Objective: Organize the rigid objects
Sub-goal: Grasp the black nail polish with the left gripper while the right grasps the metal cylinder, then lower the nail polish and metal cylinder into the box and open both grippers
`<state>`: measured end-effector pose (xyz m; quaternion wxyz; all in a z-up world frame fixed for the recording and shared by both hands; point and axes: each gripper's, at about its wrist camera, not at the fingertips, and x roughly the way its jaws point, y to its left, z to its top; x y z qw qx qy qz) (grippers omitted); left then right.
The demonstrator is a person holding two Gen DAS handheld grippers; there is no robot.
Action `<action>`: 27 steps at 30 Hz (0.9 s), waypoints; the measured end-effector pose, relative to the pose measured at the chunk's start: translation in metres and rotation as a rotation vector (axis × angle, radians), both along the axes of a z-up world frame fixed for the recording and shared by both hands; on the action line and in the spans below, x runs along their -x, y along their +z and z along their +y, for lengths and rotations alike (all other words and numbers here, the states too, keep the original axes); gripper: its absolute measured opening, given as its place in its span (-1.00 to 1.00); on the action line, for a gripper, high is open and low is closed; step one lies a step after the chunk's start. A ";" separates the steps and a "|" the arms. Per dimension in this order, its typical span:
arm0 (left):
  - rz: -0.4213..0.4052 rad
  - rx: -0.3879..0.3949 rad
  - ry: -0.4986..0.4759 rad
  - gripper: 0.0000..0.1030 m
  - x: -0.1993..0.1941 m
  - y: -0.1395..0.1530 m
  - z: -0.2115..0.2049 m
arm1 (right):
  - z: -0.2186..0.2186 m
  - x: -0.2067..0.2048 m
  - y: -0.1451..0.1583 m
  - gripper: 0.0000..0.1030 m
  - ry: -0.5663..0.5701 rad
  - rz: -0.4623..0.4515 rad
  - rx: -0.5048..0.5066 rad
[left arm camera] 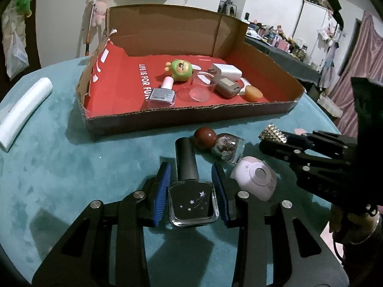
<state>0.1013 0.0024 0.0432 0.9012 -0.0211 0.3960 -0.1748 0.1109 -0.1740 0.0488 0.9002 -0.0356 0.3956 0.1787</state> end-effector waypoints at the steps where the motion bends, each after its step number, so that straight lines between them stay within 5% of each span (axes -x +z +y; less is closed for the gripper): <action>1: 0.002 0.007 -0.001 -0.34 0.000 0.001 0.000 | -0.001 0.000 -0.001 -0.47 -0.001 0.001 -0.001; 18: -0.031 0.047 -0.003 -0.34 -0.001 0.025 0.008 | -0.010 -0.009 0.019 -0.47 -0.001 -0.027 -0.061; 27: -0.015 0.045 0.009 -0.34 -0.071 0.060 0.021 | 0.002 -0.082 0.061 -0.47 0.053 -0.022 -0.114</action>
